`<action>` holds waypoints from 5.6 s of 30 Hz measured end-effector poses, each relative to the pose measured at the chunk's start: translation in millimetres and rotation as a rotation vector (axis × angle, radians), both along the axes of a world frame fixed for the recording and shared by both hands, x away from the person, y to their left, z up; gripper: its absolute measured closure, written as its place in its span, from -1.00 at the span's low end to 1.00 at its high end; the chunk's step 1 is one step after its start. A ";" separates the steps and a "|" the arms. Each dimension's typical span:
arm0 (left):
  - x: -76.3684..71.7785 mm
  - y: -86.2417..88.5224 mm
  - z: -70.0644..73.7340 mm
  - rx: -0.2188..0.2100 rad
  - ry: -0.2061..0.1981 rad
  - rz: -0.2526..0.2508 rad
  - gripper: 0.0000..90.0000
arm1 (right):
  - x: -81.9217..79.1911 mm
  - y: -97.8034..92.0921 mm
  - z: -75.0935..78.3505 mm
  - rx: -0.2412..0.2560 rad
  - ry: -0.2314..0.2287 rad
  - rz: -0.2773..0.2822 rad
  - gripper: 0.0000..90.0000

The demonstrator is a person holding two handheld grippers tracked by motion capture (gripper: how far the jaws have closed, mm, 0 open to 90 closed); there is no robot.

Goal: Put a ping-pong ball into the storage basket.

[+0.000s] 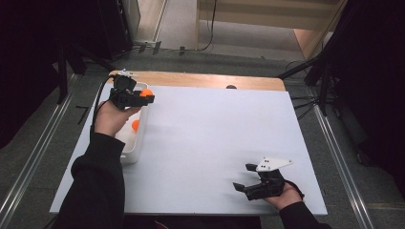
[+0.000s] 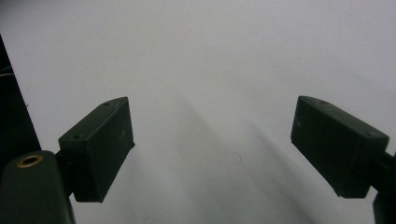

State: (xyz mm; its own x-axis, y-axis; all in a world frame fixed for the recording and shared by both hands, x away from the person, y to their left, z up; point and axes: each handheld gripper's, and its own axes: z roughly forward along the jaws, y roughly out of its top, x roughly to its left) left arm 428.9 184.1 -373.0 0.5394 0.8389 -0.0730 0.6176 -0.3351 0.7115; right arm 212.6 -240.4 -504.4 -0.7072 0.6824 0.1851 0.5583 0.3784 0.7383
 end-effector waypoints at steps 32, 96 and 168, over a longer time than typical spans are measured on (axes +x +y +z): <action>13.9 26.0 -14.8 0.032 -0.006 0.157 0.12 | 0.0 -0.1 -0.5 0.001 0.005 0.000 -0.74; 17.9 22.5 -17.3 -0.050 0.044 0.132 -0.37 | -5.5 0.3 0.9 -0.002 -0.008 0.004 -0.74; -41.9 -37.7 -13.7 -0.111 0.026 -0.315 -0.46 | 1.0 -1.0 1.0 -0.001 -0.006 -0.008 -0.74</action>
State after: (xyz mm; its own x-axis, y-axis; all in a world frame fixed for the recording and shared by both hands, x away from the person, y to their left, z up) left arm 387.0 146.4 -386.7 0.7677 0.6174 -0.1717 0.5141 -0.4334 0.7402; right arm 213.6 -241.4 -503.4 -0.7029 0.6882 0.1798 0.5568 0.3750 0.7412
